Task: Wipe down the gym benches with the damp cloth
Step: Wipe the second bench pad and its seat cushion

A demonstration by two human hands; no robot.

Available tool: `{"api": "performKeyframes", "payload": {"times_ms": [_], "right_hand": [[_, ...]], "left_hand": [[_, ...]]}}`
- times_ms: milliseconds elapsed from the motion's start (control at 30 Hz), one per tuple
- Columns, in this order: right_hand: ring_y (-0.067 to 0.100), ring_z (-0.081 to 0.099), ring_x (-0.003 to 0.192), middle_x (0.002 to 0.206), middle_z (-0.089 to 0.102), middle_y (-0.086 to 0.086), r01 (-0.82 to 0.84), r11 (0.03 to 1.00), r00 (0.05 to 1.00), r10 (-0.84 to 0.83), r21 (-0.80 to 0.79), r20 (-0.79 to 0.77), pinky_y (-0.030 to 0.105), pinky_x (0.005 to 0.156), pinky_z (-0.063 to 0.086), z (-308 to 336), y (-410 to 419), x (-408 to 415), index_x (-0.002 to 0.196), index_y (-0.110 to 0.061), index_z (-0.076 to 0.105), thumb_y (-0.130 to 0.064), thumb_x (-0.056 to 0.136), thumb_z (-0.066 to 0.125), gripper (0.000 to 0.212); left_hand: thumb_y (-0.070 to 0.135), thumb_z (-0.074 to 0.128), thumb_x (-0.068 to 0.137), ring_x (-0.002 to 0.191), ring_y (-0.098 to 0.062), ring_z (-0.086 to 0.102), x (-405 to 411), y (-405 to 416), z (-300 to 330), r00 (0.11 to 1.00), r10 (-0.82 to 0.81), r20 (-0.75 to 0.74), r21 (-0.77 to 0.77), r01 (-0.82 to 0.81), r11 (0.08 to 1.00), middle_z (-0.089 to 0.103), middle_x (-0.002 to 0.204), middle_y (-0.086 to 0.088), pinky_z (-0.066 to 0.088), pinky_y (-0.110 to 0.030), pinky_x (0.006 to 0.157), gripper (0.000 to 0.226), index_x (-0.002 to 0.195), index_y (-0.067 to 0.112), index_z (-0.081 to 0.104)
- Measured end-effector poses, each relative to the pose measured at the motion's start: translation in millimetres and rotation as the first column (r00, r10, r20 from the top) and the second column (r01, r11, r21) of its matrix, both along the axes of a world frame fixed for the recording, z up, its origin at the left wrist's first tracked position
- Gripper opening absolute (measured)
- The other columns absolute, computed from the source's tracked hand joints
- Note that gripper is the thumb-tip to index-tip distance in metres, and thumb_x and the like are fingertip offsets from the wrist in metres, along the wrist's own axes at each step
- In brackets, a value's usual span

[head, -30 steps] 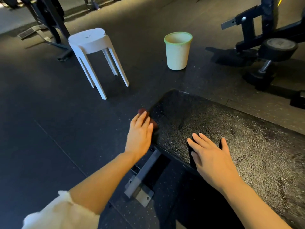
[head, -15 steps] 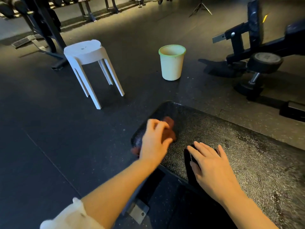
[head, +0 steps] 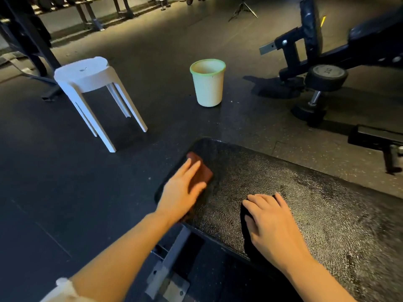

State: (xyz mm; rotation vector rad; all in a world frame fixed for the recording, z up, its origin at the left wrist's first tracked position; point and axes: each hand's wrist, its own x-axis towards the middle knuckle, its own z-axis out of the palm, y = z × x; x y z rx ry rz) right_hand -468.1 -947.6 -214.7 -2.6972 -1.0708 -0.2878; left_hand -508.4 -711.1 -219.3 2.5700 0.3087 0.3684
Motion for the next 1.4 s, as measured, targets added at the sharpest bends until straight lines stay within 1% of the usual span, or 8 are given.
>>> {"api": "performKeyframes", "payload": {"times_ms": [133, 300, 600, 733, 933, 1033, 1233, 1400], "right_hand": [[0.017, 0.061, 0.108, 0.111, 0.067, -0.007, -0.024, 0.999, 0.999, 0.025, 0.029, -0.034, 0.049, 0.105, 0.040, -4, -4, 2, 0.105, -0.022, 0.070, -0.019, 0.072, 0.075, 0.033], [0.018, 0.061, 0.112, 0.116, 0.067, -0.006, 0.014, 0.995, 0.999, -0.010, 0.098, -0.046, 0.041, 0.111, 0.028, -9, -22, 1, 0.106, -0.021, 0.071, -0.017, 0.073, 0.076, 0.034], [0.022, 0.061, 0.102, 0.106, 0.068, 0.000, 0.258, 0.938, 0.964, -0.234, 0.231, -0.127, 0.035, 0.101, 0.041, -6, -82, -17, 0.101, -0.014, 0.070, -0.018, 0.080, 0.058, 0.024], [0.015, 0.054, 0.109, 0.117, 0.065, -0.001, 0.473, 0.775, 0.876, -0.361, 0.420, -0.319, 0.009, 0.095, 0.030, 6, -128, -29, 0.120, -0.014, 0.064, -0.016, 0.089, 0.056, 0.032], [0.006, 0.054, 0.119, 0.131, 0.059, -0.005, 0.675, 0.396, 0.731, -0.469, 0.622, -0.495, 0.030, 0.102, 0.045, 39, -211, -53, 0.131, -0.016, 0.058, -0.012, 0.093, 0.059, 0.039], [0.002, 0.051, 0.123, 0.135, 0.056, -0.005, 0.709, 0.199, 0.663, -0.515, 0.677, -0.543, 0.023, 0.104, 0.042, 52, -259, -71, 0.134, -0.020, 0.055, -0.011, 0.092, 0.061, 0.044], [-0.003, 0.052, 0.119, 0.127, 0.054, -0.019, 0.661, -0.092, 0.528, -0.648, 0.745, -0.549, 0.015, 0.102, 0.040, 57, -352, -126, 0.125, -0.044, 0.045, -0.004, 0.088, 0.065, 0.058], [-0.007, 0.054, 0.115, 0.123, 0.059, -0.017, 0.679, -0.183, 0.342, -0.778, 0.711, -0.528, 0.009, 0.097, 0.041, 31, -414, -168, 0.134, -0.020, 0.053, -0.002, 0.081, 0.072, 0.059]], "left_hand": [[0.033, 0.049, 0.095, 0.141, -0.023, 0.031, 4, -13, -11, 0.943, -0.333, -0.012, 0.211, 0.328, 0.921, 0.036, 0.153, -0.001, 0.020, -0.038, 0.115, 0.044, 0.137, 0.023, 0.052], [0.015, 0.056, 0.096, 0.145, -0.028, 0.023, 18, -16, -9, 0.998, 0.034, -0.057, -0.007, -0.035, 0.999, 0.032, 0.155, -0.004, 0.029, -0.047, 0.115, 0.040, 0.134, 0.027, 0.055], [0.015, 0.057, 0.095, 0.141, -0.019, 0.034, 14, -144, -3, 0.980, -0.197, -0.003, -0.101, 0.195, 0.976, 0.036, 0.153, 0.004, 0.033, -0.034, 0.111, 0.044, 0.135, 0.033, 0.053], [0.003, 0.069, 0.082, 0.115, 0.004, 0.055, 14, -212, 14, 0.921, -0.378, 0.097, -0.451, 0.379, 0.808, 0.059, 0.125, 0.016, 0.039, -0.009, 0.096, 0.078, 0.146, 0.032, 0.035], [0.000, 0.077, 0.071, 0.083, -0.002, 0.064, 16, -344, 39, 0.884, -0.442, 0.154, -0.691, 0.416, 0.592, 0.066, 0.096, 0.005, 0.052, -0.020, 0.070, 0.047, 0.105, 0.023, 0.054], [0.001, 0.076, 0.065, 0.088, -0.015, 0.066, 8, -410, 49, 0.750, -0.639, 0.171, -0.755, 0.516, 0.404, 0.065, 0.100, -0.003, 0.055, -0.033, 0.075, 0.052, 0.108, 0.019, 0.051], [0.009, 0.074, 0.062, 0.109, -0.005, 0.061, -13, -506, 53, 0.270, -0.945, 0.186, -0.764, 0.644, 0.034, 0.058, 0.123, 0.000, 0.048, -0.019, 0.088, 0.073, 0.129, 0.018, 0.047], [0.009, 0.067, 0.074, 0.118, -0.008, 0.056, -12, -566, 46, -0.006, -0.999, 0.033, -0.602, 0.798, -0.025, 0.059, 0.131, 0.004, 0.042, -0.021, 0.102, 0.064, 0.136, 0.018, 0.053]]}}
